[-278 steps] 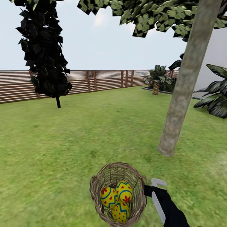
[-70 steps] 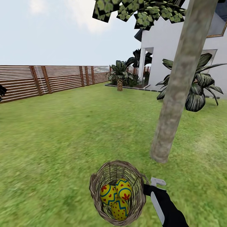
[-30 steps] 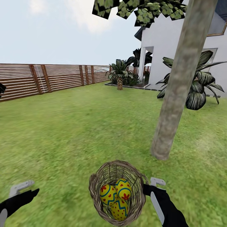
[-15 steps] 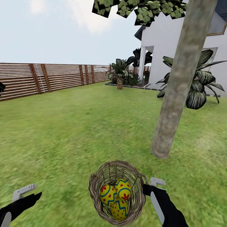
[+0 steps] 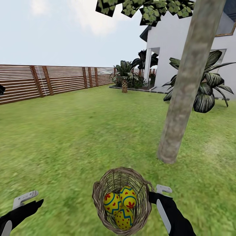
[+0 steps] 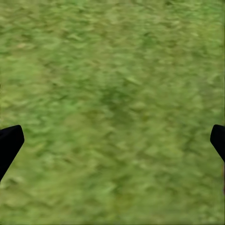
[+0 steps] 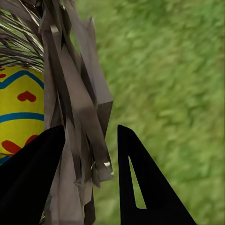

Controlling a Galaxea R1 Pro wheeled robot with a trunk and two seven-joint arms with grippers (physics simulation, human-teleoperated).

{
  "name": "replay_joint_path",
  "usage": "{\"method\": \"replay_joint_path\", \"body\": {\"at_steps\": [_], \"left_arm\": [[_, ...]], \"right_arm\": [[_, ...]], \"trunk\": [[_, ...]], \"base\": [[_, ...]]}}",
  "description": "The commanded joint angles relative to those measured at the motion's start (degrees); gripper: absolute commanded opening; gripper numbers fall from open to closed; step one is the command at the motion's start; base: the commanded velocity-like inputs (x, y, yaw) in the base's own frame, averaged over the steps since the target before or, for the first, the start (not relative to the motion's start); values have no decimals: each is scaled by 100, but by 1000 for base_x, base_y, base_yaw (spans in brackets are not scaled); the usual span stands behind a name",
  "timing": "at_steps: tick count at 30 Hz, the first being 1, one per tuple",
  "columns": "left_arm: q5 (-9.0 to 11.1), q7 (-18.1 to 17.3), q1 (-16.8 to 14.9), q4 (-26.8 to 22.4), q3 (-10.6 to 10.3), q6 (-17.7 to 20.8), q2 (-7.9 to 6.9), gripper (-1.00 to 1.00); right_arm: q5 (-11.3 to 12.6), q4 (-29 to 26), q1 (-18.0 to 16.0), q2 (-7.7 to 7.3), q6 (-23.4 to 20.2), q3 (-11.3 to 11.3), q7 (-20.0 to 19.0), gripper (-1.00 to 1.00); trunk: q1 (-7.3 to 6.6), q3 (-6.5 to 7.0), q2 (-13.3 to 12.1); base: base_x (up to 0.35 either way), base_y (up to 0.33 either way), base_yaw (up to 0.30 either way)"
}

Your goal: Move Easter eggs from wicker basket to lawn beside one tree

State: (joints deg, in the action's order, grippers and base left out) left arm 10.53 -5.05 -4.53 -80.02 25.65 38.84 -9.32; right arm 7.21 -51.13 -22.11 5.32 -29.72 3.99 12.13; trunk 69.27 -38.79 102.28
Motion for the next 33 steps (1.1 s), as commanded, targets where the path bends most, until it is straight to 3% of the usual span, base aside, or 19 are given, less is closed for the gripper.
{"method": "replay_joint_path", "body": {"at_steps": [1, 33], "left_arm": [[12, -22, -4, -5, 10, 25, 1, 100], [20, -49, -4, -5, 10, 15, 1, 100]], "right_arm": [[88, -11, -4, 4, -8, 5, 35, -100], [88, -2, -4, 48, -7, -3, 35, -100]], "trunk": [[22, -24, 45], [725, -598, 1328]], "base": [[0, 0, 0], [0, 0, 0]]}}
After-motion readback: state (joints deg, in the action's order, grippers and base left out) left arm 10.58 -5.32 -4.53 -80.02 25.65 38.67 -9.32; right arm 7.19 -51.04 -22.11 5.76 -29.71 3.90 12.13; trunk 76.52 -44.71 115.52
